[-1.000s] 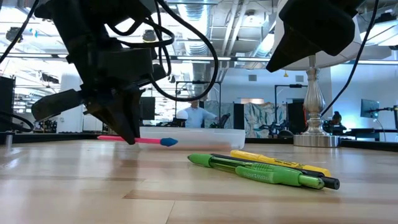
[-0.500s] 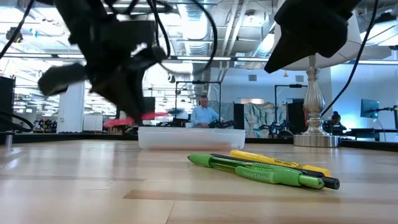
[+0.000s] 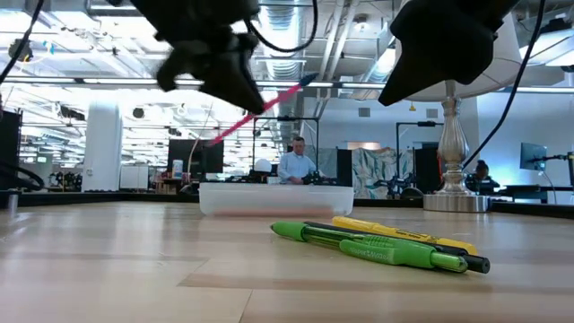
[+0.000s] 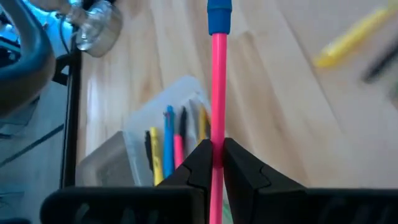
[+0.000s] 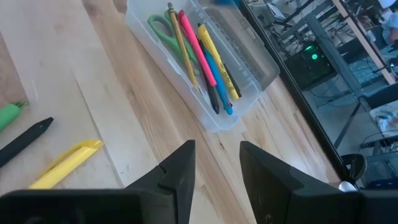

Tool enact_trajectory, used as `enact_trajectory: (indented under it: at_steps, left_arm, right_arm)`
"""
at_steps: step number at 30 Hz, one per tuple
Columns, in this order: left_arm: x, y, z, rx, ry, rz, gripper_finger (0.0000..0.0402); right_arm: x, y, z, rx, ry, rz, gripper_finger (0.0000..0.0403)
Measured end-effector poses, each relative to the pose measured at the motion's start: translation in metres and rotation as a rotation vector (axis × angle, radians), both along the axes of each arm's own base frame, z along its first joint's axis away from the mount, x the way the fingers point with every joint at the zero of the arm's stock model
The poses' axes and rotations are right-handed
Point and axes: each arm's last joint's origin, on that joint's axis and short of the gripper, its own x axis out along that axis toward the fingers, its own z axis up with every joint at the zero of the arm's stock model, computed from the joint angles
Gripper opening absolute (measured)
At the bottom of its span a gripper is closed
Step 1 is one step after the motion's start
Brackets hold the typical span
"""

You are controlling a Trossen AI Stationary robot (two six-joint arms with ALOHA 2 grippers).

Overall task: Pick & place school supplies into a supply box
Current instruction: Put the pink pencil into the transparent supply box, then put the yellow marker into the transparent supply box

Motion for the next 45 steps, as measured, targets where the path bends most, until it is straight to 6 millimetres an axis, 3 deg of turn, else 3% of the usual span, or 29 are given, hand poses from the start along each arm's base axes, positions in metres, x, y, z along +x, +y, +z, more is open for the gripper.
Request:
enact_trajectory:
  at_steps: [11,19,23,32,45]
  left_arm:
    - [0.018,0.066,0.006,-0.164,-0.15,0.07,0.0019]
    - [0.022,0.098,-0.019,-0.222,-0.072,0.164,0.0019]
    - [0.024,0.103,-0.029,-0.223,-0.044,0.182,0.0019]
    - [0.023,0.103,-0.031,-0.204,-0.016,0.165,0.0023]
    - [0.022,0.103,-0.032,-0.198,0.001,0.172,0.0121]
  right_arm:
    - [0.001,0.001,-0.003,-0.008,0.004,0.001,0.0121]
    - [0.0,0.002,-0.003,-0.007,0.003,0.005,0.0121]
    - [0.0,0.002,-0.003,-0.009,0.005,0.004,0.0121]
    - [0.0,0.002,-0.003,-0.01,0.006,0.005,0.0121]
    - [0.0,0.001,-0.003,-0.025,-0.005,0.008,0.0121]
